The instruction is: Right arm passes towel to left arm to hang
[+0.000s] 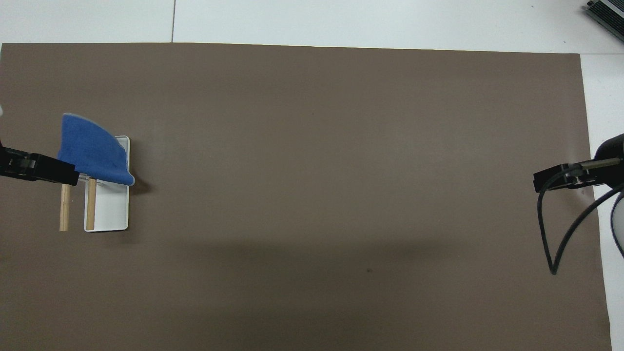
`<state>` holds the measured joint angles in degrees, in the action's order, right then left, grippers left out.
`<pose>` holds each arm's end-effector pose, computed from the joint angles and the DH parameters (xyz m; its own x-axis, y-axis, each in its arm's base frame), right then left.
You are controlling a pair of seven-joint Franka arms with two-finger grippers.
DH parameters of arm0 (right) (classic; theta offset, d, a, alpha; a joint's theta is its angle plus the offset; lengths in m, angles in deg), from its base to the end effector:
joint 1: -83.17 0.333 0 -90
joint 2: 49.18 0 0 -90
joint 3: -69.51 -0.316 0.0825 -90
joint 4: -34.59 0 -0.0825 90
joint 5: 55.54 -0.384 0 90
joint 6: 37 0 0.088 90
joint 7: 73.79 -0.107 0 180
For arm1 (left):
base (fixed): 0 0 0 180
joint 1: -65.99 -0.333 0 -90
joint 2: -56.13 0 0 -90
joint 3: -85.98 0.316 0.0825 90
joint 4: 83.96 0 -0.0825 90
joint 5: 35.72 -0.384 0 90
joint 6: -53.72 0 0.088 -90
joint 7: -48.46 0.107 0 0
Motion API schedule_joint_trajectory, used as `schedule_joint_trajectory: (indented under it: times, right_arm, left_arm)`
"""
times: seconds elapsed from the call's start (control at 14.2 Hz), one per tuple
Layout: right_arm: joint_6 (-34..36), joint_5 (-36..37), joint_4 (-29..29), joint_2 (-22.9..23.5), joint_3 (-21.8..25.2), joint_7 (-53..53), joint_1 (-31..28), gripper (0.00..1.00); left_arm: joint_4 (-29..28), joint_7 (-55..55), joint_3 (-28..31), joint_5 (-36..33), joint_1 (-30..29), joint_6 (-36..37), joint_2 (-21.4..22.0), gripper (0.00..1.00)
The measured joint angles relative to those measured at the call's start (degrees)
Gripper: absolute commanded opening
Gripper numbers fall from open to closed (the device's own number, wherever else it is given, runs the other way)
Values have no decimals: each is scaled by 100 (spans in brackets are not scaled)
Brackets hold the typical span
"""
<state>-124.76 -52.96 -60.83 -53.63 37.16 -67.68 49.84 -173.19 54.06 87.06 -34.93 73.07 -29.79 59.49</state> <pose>0.5284 -0.0031 0.6124 0.9936 0.0832 -0.0766 0.0892 -0.9929 0.0787 0.5214 -0.0561 0.6527 0.9785 -0.2026 -0.0395 -0.2020 -0.9792 0.0188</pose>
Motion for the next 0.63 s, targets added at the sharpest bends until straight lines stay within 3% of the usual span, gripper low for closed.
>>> schedule_joint_trajectory:
  times: [0.63]
  right_arm:
    - [0, 0, 0, 0, 0, 0, 0, 100]
  left_arm:
    - [0, 84, 18, -1, -6, 123, 11, 100]
